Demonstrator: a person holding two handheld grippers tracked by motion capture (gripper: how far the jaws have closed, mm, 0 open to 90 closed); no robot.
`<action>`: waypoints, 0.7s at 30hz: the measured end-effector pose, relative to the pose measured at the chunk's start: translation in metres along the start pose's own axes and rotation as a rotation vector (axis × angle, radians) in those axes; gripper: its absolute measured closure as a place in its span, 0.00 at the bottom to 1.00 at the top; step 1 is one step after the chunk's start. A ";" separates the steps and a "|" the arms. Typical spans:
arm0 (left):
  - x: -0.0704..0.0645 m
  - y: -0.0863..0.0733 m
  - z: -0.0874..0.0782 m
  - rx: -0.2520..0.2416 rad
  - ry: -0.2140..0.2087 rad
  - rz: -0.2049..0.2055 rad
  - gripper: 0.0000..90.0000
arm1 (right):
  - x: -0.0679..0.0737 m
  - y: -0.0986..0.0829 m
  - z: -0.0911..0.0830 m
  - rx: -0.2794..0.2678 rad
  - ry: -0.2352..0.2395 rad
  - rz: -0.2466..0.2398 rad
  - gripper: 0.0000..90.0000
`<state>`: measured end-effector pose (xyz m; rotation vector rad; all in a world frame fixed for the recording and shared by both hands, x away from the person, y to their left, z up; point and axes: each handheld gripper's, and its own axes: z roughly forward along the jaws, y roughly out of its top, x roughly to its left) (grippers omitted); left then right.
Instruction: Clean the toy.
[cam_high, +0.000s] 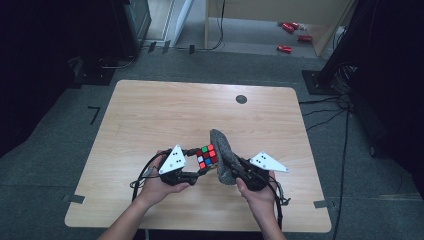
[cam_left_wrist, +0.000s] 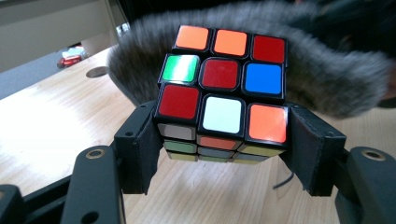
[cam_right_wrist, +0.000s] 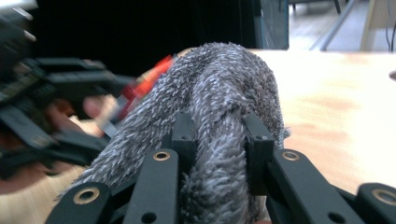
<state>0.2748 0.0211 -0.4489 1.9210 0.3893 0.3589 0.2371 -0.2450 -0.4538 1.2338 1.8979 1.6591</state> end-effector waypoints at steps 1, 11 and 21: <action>0.000 0.001 -0.001 -0.002 -0.002 0.003 0.39 | -0.002 -0.001 0.001 0.007 0.003 0.008 0.80; 0.003 0.002 -0.006 -0.032 -0.020 -0.029 0.39 | 0.007 0.008 -0.004 -0.033 0.027 -0.044 0.79; 0.020 0.002 -0.024 -0.101 0.010 -0.132 0.39 | 0.004 -0.009 0.015 0.015 0.060 -0.027 0.79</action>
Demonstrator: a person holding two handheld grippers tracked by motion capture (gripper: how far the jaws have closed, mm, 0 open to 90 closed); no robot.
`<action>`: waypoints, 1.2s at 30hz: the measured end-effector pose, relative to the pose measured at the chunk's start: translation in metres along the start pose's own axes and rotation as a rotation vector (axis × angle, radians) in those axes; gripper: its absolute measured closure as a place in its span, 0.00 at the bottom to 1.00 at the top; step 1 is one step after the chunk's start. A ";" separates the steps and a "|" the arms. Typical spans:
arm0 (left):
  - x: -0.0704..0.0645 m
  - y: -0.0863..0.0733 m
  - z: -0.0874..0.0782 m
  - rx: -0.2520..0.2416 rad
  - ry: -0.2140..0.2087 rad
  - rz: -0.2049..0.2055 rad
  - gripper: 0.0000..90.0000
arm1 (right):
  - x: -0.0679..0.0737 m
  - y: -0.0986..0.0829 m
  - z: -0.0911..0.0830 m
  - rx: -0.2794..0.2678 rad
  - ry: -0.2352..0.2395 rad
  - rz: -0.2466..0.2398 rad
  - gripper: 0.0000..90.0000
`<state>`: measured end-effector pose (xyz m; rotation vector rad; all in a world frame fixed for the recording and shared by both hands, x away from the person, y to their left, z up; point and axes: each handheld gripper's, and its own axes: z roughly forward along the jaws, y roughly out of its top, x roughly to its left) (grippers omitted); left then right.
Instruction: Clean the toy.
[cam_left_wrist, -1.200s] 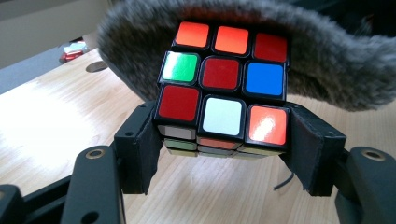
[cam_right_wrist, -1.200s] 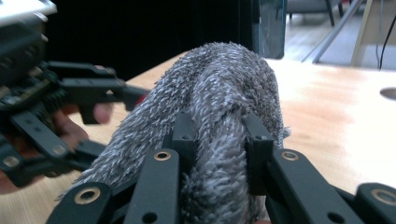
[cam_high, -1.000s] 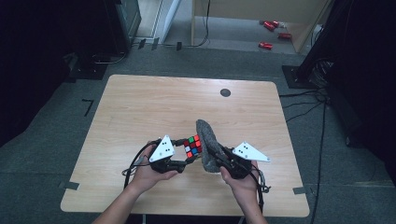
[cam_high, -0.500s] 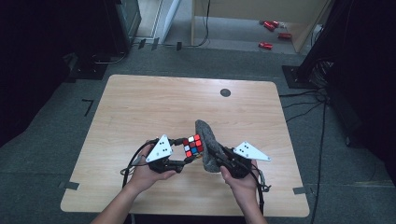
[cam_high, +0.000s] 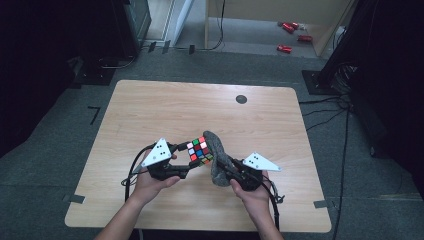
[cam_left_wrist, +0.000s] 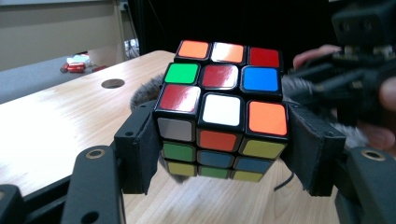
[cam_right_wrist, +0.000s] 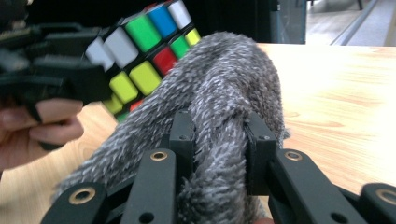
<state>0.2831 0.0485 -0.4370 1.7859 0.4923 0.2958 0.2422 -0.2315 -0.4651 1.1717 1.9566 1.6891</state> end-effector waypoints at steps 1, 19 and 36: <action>0.001 0.000 -0.001 -0.004 0.000 -0.006 0.39 | 0.001 -0.001 0.001 0.003 0.004 -0.011 0.79; 0.002 0.001 0.001 -0.032 -0.043 -0.057 0.39 | 0.005 -0.007 0.005 -0.015 -0.010 -0.117 0.76; 0.001 0.001 0.001 -0.040 -0.038 -0.061 0.39 | 0.014 -0.013 0.013 -0.019 0.074 -0.117 0.75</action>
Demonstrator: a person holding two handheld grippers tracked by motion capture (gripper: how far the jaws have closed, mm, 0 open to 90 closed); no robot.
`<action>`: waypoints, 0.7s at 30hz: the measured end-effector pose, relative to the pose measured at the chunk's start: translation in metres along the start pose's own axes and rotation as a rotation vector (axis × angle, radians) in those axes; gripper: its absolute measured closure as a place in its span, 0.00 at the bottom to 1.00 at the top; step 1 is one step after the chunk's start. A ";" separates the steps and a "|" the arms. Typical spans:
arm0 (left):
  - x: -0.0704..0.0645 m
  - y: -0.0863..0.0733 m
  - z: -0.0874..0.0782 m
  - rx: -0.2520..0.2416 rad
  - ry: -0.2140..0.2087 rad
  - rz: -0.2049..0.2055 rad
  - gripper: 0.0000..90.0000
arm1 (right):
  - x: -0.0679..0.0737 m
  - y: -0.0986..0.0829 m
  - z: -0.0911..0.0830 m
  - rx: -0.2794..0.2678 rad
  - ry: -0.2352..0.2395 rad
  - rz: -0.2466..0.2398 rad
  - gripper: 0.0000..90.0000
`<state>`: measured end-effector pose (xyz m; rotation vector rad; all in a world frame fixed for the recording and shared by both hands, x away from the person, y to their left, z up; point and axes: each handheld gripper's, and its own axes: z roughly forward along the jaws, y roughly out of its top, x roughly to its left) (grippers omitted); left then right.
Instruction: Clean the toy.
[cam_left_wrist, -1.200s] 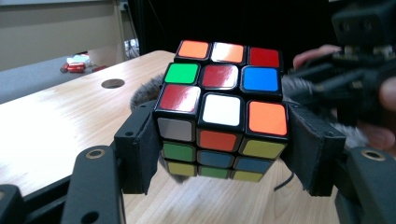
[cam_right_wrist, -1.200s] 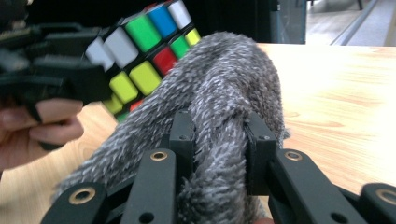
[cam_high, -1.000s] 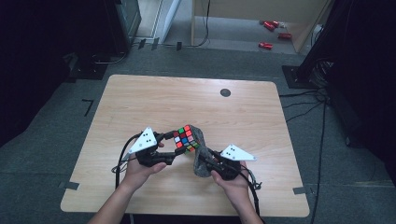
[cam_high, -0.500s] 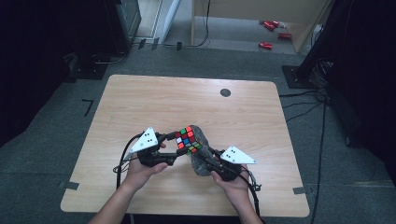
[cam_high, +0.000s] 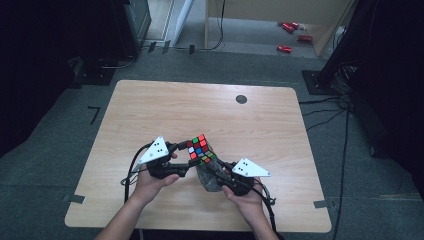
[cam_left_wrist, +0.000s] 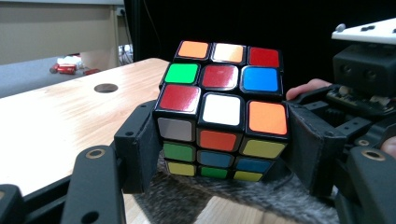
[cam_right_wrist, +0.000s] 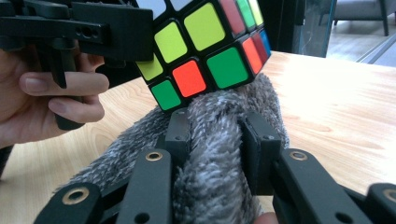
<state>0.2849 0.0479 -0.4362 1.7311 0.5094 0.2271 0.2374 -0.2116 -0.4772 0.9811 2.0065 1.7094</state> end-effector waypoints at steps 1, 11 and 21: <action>0.000 0.000 0.000 -0.003 -0.003 -0.001 0.39 | 0.000 -0.002 0.001 -0.006 0.013 0.007 0.75; 0.002 -0.001 -0.001 0.000 0.012 -0.002 0.39 | 0.005 -0.003 0.004 0.005 0.038 -0.014 0.75; 0.006 -0.002 -0.002 0.006 0.035 -0.013 0.39 | 0.012 -0.006 0.008 0.017 0.061 -0.019 0.76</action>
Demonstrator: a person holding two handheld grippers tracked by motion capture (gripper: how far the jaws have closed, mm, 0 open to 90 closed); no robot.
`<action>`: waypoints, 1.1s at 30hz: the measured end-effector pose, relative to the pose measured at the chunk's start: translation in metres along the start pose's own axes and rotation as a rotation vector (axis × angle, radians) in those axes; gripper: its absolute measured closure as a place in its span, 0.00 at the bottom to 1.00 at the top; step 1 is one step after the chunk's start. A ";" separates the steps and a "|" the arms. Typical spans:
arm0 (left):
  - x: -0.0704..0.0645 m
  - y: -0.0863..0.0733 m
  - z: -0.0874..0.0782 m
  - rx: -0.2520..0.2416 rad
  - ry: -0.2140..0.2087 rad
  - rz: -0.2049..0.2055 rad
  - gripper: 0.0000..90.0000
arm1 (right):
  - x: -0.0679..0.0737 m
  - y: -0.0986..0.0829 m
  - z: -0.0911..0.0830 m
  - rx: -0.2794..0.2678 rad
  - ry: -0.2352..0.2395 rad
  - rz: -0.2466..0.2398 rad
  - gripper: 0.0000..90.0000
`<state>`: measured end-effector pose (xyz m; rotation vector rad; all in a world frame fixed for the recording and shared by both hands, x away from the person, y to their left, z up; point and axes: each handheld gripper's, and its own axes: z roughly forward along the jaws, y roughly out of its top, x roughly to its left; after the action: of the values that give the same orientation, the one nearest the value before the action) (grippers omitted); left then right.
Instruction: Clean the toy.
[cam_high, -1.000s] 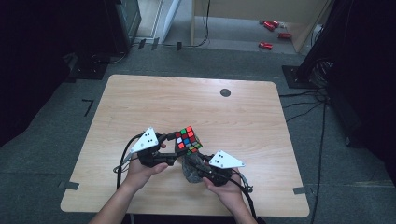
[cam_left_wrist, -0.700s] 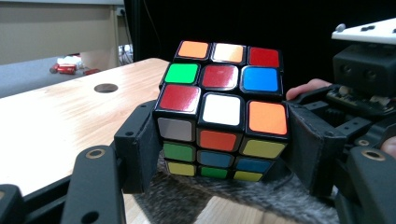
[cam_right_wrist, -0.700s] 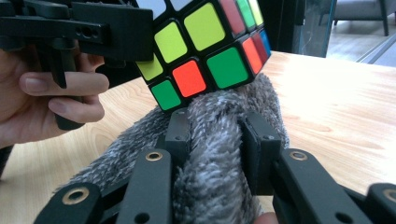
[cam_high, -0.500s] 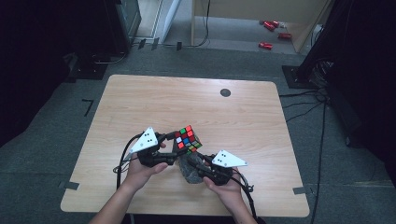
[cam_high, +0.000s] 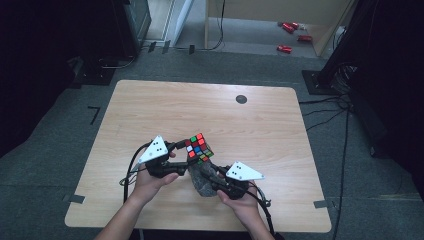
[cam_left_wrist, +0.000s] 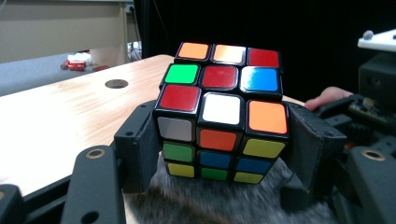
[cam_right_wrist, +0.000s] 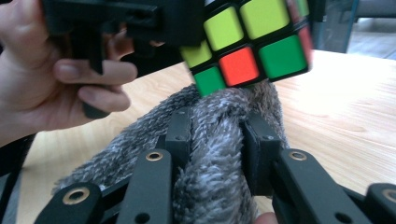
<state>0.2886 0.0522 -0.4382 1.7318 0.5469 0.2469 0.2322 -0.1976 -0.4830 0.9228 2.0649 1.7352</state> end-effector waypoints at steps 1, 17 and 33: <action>0.000 0.000 0.000 -0.006 -0.004 -0.008 0.39 | 0.000 0.000 0.000 0.001 0.006 -0.007 0.76; 0.001 -0.002 0.001 0.001 -0.003 -0.012 0.39 | -0.001 0.000 -0.001 0.004 -0.014 -0.024 0.76; -0.002 0.000 0.003 -0.003 -0.023 -0.026 0.39 | -0.013 0.007 -0.014 -0.048 -0.063 0.008 0.76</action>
<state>0.2883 0.0493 -0.4385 1.7217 0.5515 0.2094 0.2357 -0.2166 -0.4753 0.9603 1.9742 1.7291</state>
